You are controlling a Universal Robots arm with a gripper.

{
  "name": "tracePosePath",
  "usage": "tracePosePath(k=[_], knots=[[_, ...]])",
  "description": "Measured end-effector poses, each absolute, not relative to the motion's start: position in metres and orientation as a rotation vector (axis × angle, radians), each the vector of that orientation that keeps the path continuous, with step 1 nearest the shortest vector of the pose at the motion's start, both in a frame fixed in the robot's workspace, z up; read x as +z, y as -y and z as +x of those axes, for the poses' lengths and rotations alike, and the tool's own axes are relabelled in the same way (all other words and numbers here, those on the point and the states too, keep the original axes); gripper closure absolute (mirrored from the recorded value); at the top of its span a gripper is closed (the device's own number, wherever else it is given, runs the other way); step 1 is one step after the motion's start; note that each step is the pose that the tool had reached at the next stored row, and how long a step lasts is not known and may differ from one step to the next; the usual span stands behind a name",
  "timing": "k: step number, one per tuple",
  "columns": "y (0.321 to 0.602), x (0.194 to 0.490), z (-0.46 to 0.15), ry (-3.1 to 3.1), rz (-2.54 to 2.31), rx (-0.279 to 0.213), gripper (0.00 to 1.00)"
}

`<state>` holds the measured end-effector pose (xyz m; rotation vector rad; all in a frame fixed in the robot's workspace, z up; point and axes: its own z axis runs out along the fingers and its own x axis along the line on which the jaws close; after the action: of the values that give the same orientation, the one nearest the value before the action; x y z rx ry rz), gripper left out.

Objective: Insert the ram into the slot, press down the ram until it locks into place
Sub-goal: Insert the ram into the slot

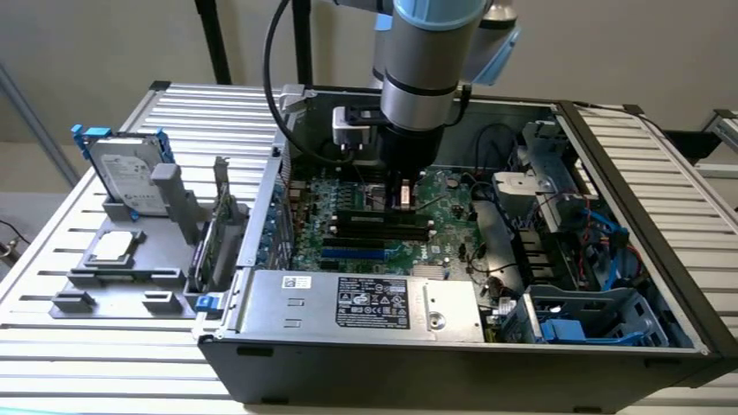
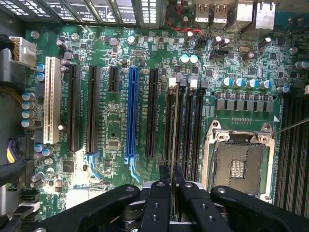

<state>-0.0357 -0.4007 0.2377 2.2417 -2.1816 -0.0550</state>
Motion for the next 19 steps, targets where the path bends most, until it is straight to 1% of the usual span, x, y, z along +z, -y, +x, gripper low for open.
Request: tracePosePath(k=[19], knots=[[0.4008, 0.2304, -0.0353, 2.180, 2.242, -0.054, 0.87]])
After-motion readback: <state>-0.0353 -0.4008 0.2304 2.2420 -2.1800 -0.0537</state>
